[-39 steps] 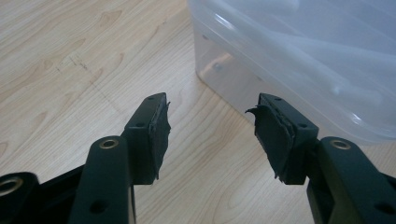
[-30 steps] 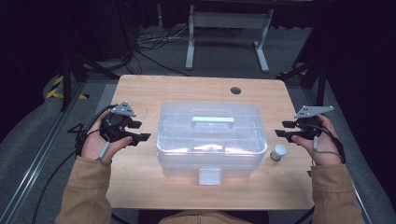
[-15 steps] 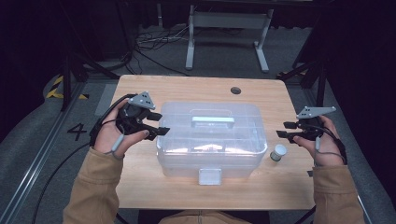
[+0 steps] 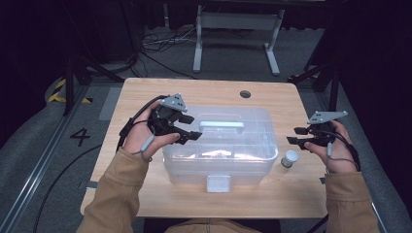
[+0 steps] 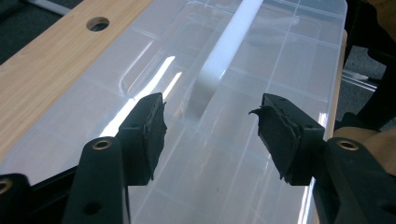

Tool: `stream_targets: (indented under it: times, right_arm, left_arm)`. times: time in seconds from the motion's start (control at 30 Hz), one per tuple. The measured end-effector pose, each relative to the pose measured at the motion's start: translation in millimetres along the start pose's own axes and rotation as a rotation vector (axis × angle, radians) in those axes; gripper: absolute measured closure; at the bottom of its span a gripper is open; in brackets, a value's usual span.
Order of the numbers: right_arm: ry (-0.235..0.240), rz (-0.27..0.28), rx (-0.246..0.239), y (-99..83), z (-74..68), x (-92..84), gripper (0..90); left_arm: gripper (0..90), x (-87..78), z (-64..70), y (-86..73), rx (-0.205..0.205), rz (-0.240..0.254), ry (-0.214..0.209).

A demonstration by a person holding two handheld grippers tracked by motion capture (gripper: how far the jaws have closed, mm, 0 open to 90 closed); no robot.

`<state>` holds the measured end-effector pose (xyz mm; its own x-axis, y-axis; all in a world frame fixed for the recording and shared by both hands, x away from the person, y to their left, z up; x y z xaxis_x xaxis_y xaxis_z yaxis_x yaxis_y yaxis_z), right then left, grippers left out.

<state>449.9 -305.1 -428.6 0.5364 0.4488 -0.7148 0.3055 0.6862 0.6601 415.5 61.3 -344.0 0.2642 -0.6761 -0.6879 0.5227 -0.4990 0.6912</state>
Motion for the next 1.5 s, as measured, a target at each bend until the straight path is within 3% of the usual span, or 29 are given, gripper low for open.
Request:
stream_targets:
  times: [0.3,0.6,0.8,0.83,0.93,1.07,1.33,1.5]
  right_arm:
    - [0.006,0.002,-0.004,0.5,-1.2,0.8,50.4]
    - [0.021,0.013,-0.013,3.3,-5.1,1.6,50.1]
    - [0.017,0.004,-0.009,-1.0,-7.3,-0.9,50.1]
    - [0.014,0.004,-0.008,-2.8,-8.2,-3.1,50.2]
    - [0.009,0.003,-0.006,-4.6,-8.7,-5.5,50.2]
    - [0.002,0.000,0.001,-8.9,-11.4,-11.0,50.2]
    - [-0.019,0.006,0.012,-10.2,-15.7,-20.3,50.0]
    - [0.009,0.023,-0.001,-5.9,-23.6,-23.4,55.7]
  left_arm:
    - [46.0,24.5,-1.7,5.5,0.004,-0.041,0.025]
    - [47.0,36.4,-3.9,7.5,0.001,-0.057,0.033]
    - [51.2,42.7,-1.2,9.9,-0.005,-0.060,0.011]
    - [55.1,43.5,-0.1,10.3,-0.007,-0.059,0.004]
    - [57.5,45.2,0.4,12.3,0.009,-0.051,0.009]
    - [69.1,44.9,-0.1,15.5,0.031,-0.055,0.034]
    - [71.7,43.9,-0.2,19.5,0.098,-0.092,0.098]
    - [72.3,42.8,-0.6,22.5,0.104,-0.101,0.118]
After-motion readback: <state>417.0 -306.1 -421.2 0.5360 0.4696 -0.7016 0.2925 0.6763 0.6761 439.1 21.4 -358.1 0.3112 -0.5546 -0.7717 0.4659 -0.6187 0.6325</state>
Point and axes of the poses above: each handheld gripper's, and its own axes: x roughly forward along the jaws, y roughly out of its top, z roughly to its right, the point moved 8 cm from there along x, roughly forward along the jaws, and after that the axes turned 14 degrees about -x, right-handed, at the moved point
